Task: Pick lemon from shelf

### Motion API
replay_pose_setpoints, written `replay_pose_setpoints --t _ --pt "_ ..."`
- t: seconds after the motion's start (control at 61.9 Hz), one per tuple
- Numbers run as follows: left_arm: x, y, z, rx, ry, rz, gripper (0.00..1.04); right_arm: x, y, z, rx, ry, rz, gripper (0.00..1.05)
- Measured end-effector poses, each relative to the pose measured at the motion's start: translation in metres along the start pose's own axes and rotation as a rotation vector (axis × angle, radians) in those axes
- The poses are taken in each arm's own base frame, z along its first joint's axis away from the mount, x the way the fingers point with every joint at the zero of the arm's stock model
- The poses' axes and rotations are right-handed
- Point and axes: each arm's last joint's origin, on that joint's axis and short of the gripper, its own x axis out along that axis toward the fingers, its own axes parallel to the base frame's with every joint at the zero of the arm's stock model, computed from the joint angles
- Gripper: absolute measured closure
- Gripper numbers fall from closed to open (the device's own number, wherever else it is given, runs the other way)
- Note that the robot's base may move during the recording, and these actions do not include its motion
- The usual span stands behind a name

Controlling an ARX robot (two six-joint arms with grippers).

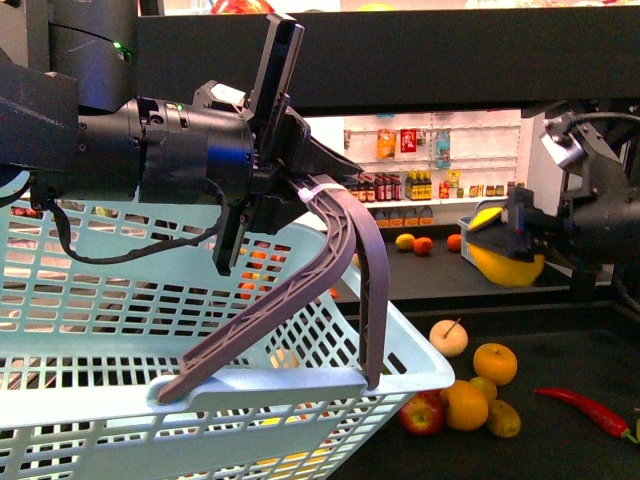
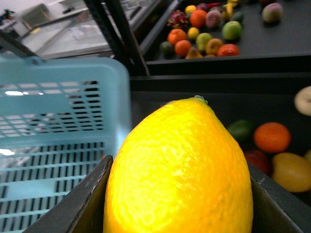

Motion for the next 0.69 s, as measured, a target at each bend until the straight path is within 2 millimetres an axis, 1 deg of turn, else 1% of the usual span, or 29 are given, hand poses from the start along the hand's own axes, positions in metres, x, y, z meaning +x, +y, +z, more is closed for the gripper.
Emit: replay_pose_setpoints --t 0.016,0.081,0.178,0.339,0.42,0.565,0.646,0.662,0.695 --pt "0.000 0.000 0.000 0.000 0.000 0.000 0.98 0.001 0.006 0.001 0.010 0.000 0.018 0.39" --pt "0.000 0.000 0.000 0.000 0.000 0.000 0.98 0.005 0.020 0.001 0.037 0.004 0.054 0.39" --pt "0.000 0.000 0.000 0.000 0.000 0.000 0.98 0.013 0.042 -0.005 0.063 0.031 0.102 0.39" --pt "0.000 0.000 0.000 0.000 0.000 0.000 0.98 0.025 0.064 -0.021 0.101 0.079 0.141 0.39" --pt "0.000 0.000 0.000 0.000 0.000 0.000 0.98 0.032 0.069 -0.032 0.122 0.103 0.140 0.39" --pt "0.000 0.000 0.000 0.000 0.000 0.000 0.98 0.041 0.072 -0.046 0.132 0.137 0.127 0.39" --pt "0.000 0.000 0.000 0.000 0.000 0.000 0.98 0.043 0.075 -0.050 0.132 0.151 0.139 0.39" --pt "0.000 0.000 0.000 0.000 0.000 0.000 0.98 0.043 0.075 -0.050 0.131 0.152 0.142 0.39" --pt "0.000 0.000 0.000 0.000 0.000 0.000 0.98 0.043 0.076 -0.051 0.125 0.155 0.147 0.33"
